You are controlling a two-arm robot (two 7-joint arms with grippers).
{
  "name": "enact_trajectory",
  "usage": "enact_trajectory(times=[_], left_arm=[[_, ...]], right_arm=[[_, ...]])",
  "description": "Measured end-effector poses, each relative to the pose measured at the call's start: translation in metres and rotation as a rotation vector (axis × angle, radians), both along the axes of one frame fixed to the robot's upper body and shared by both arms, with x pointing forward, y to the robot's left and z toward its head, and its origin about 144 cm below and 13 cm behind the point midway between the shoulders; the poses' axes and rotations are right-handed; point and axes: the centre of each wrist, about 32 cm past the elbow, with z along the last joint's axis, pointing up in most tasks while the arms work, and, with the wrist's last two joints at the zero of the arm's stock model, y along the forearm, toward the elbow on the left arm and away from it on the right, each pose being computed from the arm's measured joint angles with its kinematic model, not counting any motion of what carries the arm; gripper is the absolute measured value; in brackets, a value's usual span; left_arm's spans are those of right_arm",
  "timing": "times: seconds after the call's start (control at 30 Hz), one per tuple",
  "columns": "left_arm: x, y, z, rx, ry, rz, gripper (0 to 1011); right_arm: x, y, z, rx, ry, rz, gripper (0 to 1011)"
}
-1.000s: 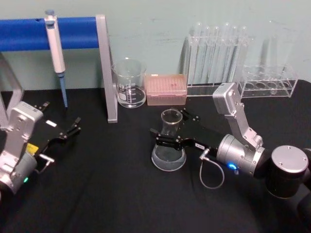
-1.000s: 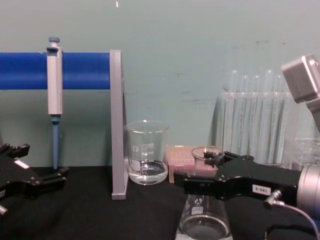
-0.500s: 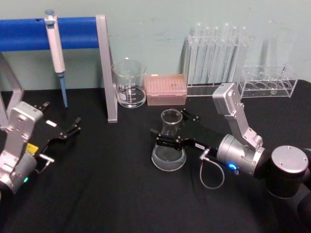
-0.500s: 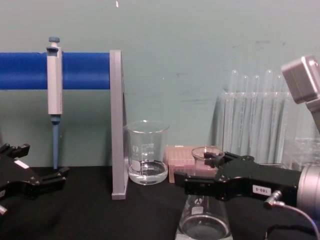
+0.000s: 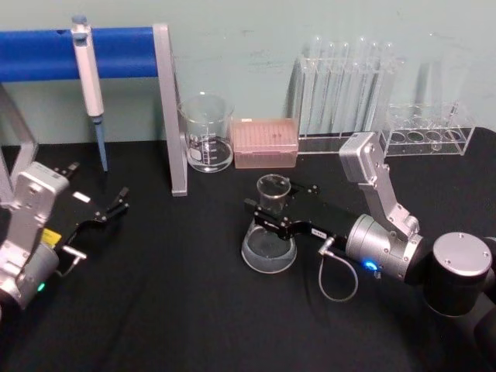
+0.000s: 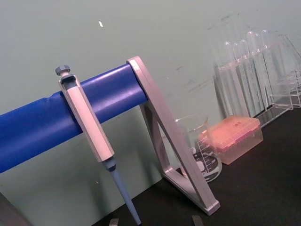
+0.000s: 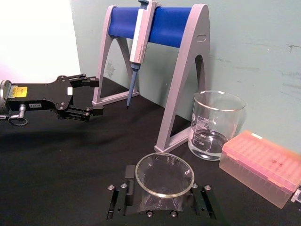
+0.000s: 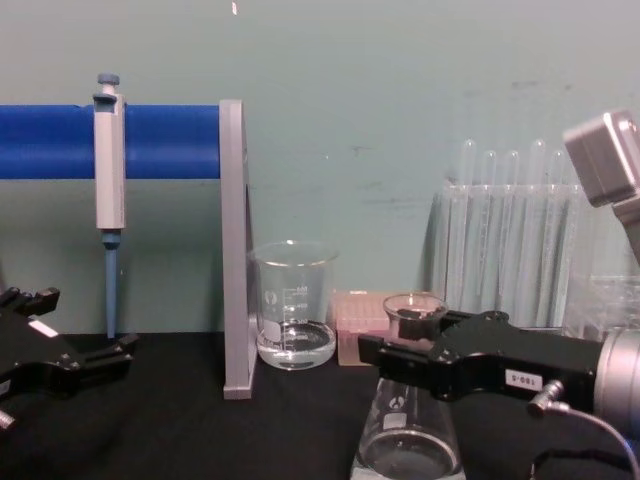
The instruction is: Grasp the erlenmeyer flask with one hand, shake it three times, then place it back.
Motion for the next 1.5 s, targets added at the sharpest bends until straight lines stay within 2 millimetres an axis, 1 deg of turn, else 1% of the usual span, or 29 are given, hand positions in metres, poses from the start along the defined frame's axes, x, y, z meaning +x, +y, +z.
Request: enact_trajectory(times=[0.1,0.2,0.67,0.83,1.07,1.27,1.5], left_arm=[[0.0,0.0,0.0,0.0,0.0,0.0,1001],[0.0,0.0,0.0,0.0,0.0,0.0,1001],[0.0,0.0,0.0,0.0,0.0,0.0,1001],[0.0,0.0,0.0,0.0,0.0,0.0,1001],[0.0,0.0,0.0,0.0,0.0,0.0,1001],[0.0,0.0,0.0,0.0,0.0,0.0,1001],[0.0,0.0,0.0,0.0,0.0,0.0,1001]], right_arm=[[0.0,0.0,0.0,0.0,0.0,0.0,521],[0.0,0.0,0.0,0.0,0.0,0.0,451],[0.0,-0.001,0.0,0.006,0.002,-0.007,448],[-0.001,-0.003,0.004,0.024,-0.007,-0.021,448],[-0.006,-0.004,0.018,0.059,-0.035,-0.046,448],[-0.012,-0.006,0.04,0.089,-0.067,-0.074,448],[-0.018,-0.009,0.058,0.1,-0.087,-0.1,448]])
